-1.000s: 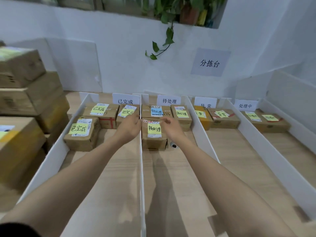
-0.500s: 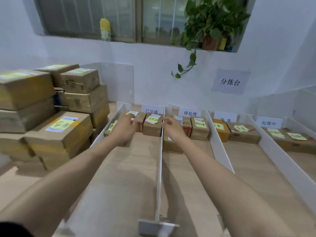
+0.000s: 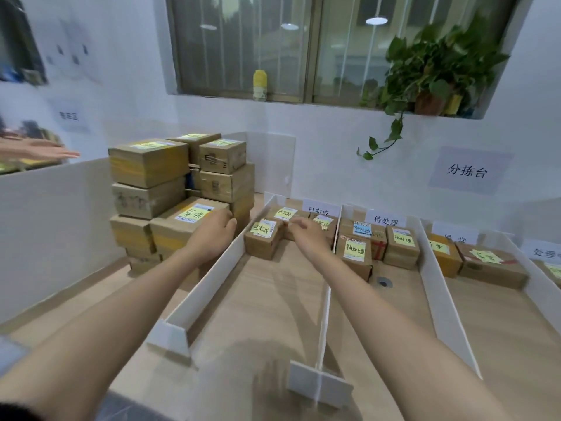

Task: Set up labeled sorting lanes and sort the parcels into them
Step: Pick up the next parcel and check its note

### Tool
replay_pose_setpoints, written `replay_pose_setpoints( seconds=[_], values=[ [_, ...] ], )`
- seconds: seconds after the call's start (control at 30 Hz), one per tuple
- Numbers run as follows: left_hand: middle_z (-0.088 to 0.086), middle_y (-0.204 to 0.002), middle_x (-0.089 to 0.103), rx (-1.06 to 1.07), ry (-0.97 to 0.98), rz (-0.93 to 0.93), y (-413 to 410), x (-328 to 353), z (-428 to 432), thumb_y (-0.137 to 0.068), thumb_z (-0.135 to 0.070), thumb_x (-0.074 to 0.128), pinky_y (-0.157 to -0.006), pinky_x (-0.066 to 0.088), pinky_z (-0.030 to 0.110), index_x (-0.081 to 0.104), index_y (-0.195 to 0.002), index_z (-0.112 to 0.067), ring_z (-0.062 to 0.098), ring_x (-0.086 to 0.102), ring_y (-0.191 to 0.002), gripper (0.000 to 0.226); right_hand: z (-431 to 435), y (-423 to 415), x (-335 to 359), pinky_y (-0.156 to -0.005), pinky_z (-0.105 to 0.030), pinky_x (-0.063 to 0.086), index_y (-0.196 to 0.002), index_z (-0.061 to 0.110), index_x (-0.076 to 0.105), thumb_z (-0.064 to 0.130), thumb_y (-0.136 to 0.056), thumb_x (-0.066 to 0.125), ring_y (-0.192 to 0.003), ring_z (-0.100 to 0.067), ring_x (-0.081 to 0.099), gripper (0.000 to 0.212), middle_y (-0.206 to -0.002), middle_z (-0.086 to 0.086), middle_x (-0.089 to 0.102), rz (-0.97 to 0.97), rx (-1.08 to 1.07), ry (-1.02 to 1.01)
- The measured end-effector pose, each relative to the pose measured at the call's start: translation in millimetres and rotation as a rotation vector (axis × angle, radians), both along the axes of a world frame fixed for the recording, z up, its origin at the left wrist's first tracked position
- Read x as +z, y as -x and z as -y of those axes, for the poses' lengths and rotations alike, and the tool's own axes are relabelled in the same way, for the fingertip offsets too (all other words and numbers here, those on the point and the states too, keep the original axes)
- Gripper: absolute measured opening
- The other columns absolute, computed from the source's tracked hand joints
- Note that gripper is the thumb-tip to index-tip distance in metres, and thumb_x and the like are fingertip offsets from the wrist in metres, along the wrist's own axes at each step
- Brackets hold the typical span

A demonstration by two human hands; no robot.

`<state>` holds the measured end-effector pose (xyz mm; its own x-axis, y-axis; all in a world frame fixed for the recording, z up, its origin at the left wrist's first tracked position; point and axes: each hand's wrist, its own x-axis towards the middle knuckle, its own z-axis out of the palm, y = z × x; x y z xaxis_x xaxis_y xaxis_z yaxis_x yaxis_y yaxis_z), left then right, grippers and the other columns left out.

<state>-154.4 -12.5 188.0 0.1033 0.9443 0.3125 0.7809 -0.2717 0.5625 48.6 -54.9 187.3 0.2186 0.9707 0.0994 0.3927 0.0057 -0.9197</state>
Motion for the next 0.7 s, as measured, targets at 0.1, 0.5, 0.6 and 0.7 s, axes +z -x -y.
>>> replay_pose_setpoints(
  seconds=[0.1, 0.5, 0.6, 0.7],
  values=[
    [0.013, -0.128, 0.055, 0.049, 0.014, 0.004, 26.8, -2.3, 2.3, -0.098, -0.026, 0.037, -0.094, 0.044, 0.04, 0.051, -0.127, -0.006, 0.029, 0.051, -0.115, 0.038, -2.9, 17.5, 0.3, -0.09, -0.027, 0.038, -0.124, 0.012, 0.059, 0.021, -0.096, 0.048, -0.111, -0.016, 0.053, 0.032, -0.125, -0.002, 0.059, -0.015, 0.039, -0.002],
    [0.012, -0.133, 0.052, 0.152, 0.037, 0.025, 129.4, -21.5, -44.9, -0.098, -0.03, 0.036, -0.095, 0.045, 0.039, 0.047, -0.134, -0.009, 0.025, 0.051, -0.117, 0.042, -65.4, 102.8, -8.4, -0.093, -0.031, 0.04, -0.128, 0.014, 0.055, 0.02, -0.093, 0.047, -0.115, -0.02, 0.052, 0.036, -0.127, -0.004, 0.057, -0.014, 0.05, 0.03],
    [0.01, -0.13, 0.054, 0.133, 0.033, 0.023, 157.3, -24.5, -71.5, -0.098, -0.028, 0.037, -0.09, 0.043, 0.035, 0.05, -0.13, -0.009, 0.023, 0.051, -0.115, 0.039, -94.2, 131.8, -12.6, -0.091, -0.029, 0.04, -0.129, 0.016, 0.055, 0.022, -0.095, 0.047, -0.114, -0.019, 0.052, 0.036, -0.127, -0.002, 0.057, -0.027, 0.046, 0.058],
    [0.01, -0.128, 0.056, 0.124, 0.045, 0.008, 182.2, -28.2, -101.7, -0.098, -0.027, 0.039, -0.092, 0.043, 0.035, 0.052, -0.128, -0.008, 0.023, 0.052, -0.114, 0.038, -119.1, 162.7, -18.7, -0.09, -0.026, 0.038, -0.13, 0.014, 0.055, 0.021, -0.097, 0.046, -0.116, -0.019, 0.051, 0.035, -0.125, -0.002, 0.056, -0.009, 0.05, 0.082]
  ],
)
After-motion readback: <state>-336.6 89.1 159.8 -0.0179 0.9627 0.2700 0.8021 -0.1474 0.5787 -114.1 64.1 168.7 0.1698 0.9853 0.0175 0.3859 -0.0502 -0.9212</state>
